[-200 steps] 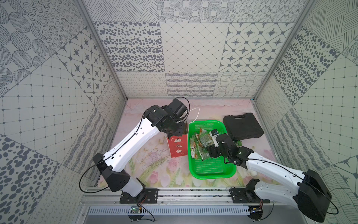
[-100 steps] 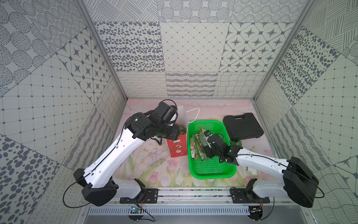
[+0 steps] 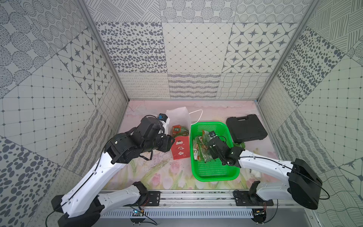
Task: Place the condiment packets inside the bag
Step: Pick up the condiment packet from the storage box.
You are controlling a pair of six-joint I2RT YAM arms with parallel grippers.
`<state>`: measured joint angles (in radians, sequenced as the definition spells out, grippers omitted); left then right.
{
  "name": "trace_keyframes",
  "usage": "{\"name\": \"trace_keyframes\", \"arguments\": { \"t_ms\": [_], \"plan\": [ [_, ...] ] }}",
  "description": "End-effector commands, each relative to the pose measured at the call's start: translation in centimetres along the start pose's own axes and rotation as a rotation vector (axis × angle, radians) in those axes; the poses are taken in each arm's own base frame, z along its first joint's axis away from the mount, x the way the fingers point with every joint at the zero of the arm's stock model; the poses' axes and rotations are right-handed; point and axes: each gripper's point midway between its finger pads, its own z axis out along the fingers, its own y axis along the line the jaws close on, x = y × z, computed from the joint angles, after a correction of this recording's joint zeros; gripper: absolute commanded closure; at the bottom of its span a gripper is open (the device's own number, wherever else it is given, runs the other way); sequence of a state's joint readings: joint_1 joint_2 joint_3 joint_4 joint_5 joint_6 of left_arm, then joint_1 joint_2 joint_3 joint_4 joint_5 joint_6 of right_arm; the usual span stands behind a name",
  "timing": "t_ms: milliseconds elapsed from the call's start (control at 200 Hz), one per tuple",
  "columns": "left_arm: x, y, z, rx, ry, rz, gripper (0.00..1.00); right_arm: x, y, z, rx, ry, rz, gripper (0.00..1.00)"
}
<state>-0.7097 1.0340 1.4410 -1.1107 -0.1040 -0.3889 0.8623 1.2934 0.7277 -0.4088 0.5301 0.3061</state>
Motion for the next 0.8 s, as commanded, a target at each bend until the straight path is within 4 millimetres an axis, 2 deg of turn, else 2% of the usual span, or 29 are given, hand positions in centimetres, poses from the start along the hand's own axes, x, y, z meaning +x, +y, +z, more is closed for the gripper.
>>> {"name": "trace_keyframes", "arguments": {
  "t_ms": [0,195,375,610,725,795],
  "plan": [
    [-0.8,0.6,0.0,-0.025,-0.066,0.018,0.47,-1.4,-1.9,-1.2,0.047,-0.031,0.093,0.41],
    [-0.5,0.9,-0.1,-0.026,-0.078,0.012,0.46,-1.8,-3.2,-1.5,0.021,-0.029,0.172,0.41],
    [-0.2,0.9,-0.1,-0.018,-0.078,0.004,0.46,-2.2,-4.3,-0.9,-0.018,-0.004,0.252,0.40],
    [0.2,0.9,0.0,-0.015,-0.072,-0.005,0.46,-3.7,-4.6,-0.5,-0.066,-0.004,0.301,0.40],
    [0.4,1.2,0.0,-0.024,-0.074,-0.008,0.45,-4.5,-4.8,-0.7,-0.077,-0.018,0.317,0.43],
    [0.5,1.4,0.0,-0.031,-0.078,-0.009,0.45,-4.9,-5.0,-0.9,-0.085,-0.024,0.325,0.53]
  ]
}}
